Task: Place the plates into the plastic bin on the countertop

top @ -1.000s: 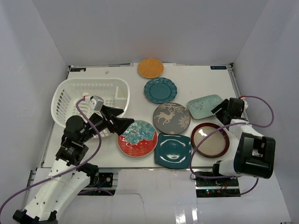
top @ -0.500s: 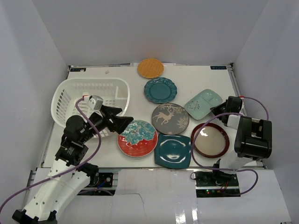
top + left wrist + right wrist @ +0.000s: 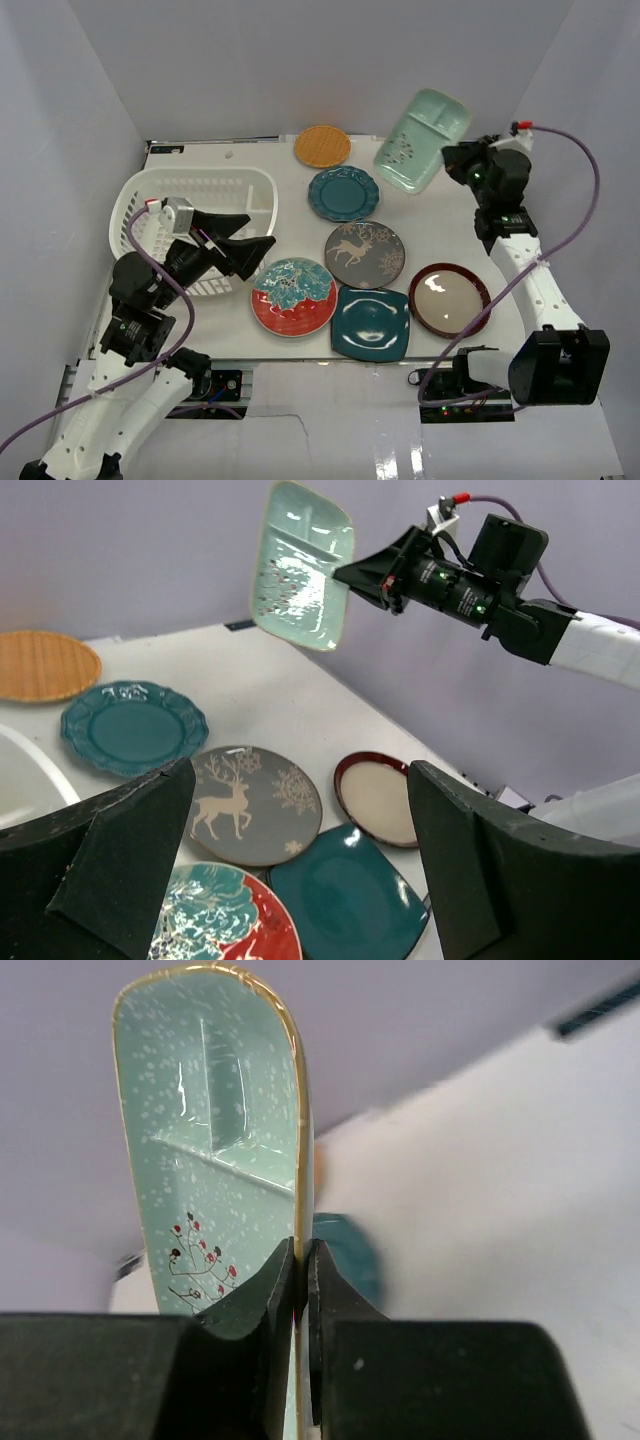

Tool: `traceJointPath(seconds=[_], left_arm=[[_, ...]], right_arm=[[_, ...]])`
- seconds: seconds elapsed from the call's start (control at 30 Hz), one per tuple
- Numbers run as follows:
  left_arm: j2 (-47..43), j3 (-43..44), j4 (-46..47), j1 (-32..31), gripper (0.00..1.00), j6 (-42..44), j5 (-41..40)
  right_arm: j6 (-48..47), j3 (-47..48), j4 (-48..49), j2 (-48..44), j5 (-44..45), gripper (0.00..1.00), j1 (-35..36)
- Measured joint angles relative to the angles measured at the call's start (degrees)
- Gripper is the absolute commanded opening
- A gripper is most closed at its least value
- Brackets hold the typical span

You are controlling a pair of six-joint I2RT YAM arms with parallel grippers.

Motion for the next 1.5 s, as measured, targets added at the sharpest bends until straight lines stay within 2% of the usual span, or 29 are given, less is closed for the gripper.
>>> traceJointPath(seconds=[0.13, 0.3, 0.53, 0.63, 0.93, 0.97, 1.0, 1.03, 1.13, 1.2, 1.37, 1.4, 1.47, 1.5], left_arm=[[-2.12, 2.21, 0.59, 0.02, 0.98, -0.96, -2.29], [-3.74, 6.14, 0.39, 0.00, 0.98, -1.73, -6.54], [-5.90, 9.77, 0.00, 0.00, 0.98, -1.77, -10.67], [-5.88, 10.01, -0.70, 0.02, 0.98, -1.95, -11.13], [-5.81, 8.59, -3.02, 0.02, 0.98, -2.89, -11.78], [-5.84, 8.26, -3.37, 0.00, 0.98, -3.04, -12.02], [-5.88, 7.80, -3.74, 0.02, 0.98, -3.21, -12.31], [-5.92, 7.28, -4.24, 0.02, 0.98, -3.52, -12.68], [-6.12, 5.81, -7.04, 0.02, 0.98, -4.57, -14.32], [-6.38, 4.72, -9.90, 0.02, 0.98, -5.49, -16.04], [-6.62, 2.78, -19.02, 0.02, 0.95, -8.70, -20.17], [-6.58, 2.62, -20.76, 0.02, 0.92, -9.46, -20.44], [-6.45, 2.19, -23.61, 0.02, 0.88, -11.06, -20.26], [-6.36, 1.92, -24.72, 0.02, 0.82, -11.76, -19.78]], right_arm=[[-2.38, 12.87, 0.17, 4.07, -1.31, 0.08, 16.41], [-6.40, 32.39, -1.75, 20.35, -4.13, 0.08, 33.68], [-13.99, 65.70, -13.68, 50.84, -2.91, 0.08, 48.28], [-16.46, 73.46, -16.04, 60.17, -1.03, 0.08, 52.22], [-21.94, 74.25, -16.31, 71.69, 4.76, 0.09, 58.12], [-22.25, 74.25, -16.22, 72.39, 5.38, 0.21, 58.14], [-22.38, 74.25, -16.22, 72.83, 5.90, 0.29, 58.14], [-22.34, 74.20, -15.89, 73.11, 6.05, 0.44, 58.14], [-22.21, 74.14, -12.70, 73.02, 7.13, 0.66, 58.12], [-22.21, 74.14, -10.64, 72.63, 7.67, 0.72, 58.16], [-22.29, 69.68, -8.87, 67.56, 8.15, 0.71, 58.31], [-22.29, 67.30, -8.68, 65.24, 7.96, 0.68, 58.14], [-22.43, 60.15, -7.37, 58.58, 7.02, 0.55, 57.90], [-22.36, 55.54, -6.97, 54.38, 6.29, 0.52, 57.57]])
